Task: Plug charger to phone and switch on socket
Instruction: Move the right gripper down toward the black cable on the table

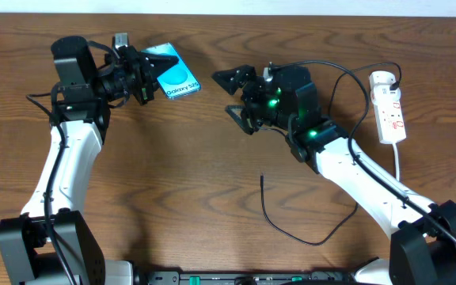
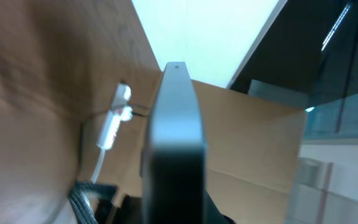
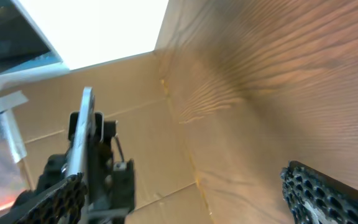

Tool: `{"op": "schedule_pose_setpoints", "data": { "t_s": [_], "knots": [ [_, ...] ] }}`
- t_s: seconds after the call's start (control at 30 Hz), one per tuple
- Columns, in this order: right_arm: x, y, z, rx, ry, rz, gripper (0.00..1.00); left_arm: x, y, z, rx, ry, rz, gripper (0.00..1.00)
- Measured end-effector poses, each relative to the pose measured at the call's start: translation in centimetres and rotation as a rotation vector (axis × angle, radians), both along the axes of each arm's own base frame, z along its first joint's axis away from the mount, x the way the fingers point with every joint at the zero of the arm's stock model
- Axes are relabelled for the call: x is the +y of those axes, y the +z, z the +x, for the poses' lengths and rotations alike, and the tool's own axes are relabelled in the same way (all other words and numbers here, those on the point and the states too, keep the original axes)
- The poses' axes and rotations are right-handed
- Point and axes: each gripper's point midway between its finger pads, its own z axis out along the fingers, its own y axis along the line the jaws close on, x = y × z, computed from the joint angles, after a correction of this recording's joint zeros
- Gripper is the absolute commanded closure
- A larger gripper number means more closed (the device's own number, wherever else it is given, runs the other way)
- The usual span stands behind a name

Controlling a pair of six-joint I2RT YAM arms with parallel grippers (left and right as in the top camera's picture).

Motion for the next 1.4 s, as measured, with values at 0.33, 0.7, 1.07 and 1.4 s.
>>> {"op": "schedule_pose_setpoints", "data": {
  "t_s": [0.33,0.7,1.07,1.4],
  "knots": [
    [-1.0,-1.8,-0.1,0.026,-0.013,-0.075,0.01,-0.4,0.3,-0.6,0.298,0.016,-0.186,0.93],
    [-1.8,-3.5,-0.4,0.056,-0.032,-0.149,0.01,-0.5,0.3,-0.8,0.526,0.046,-0.315,0.93],
    [-3.1,-5.3,-0.5,0.103,-0.076,-0.225,0.01,-0.5,0.3,-0.8,0.526,0.045,-0.315,0.93],
    [-4.0,-5.8,-0.2,0.054,-0.076,-0.301,0.01,-0.5,0.4,-0.8,0.502,0.041,-0.303,0.93]
  ]
}}
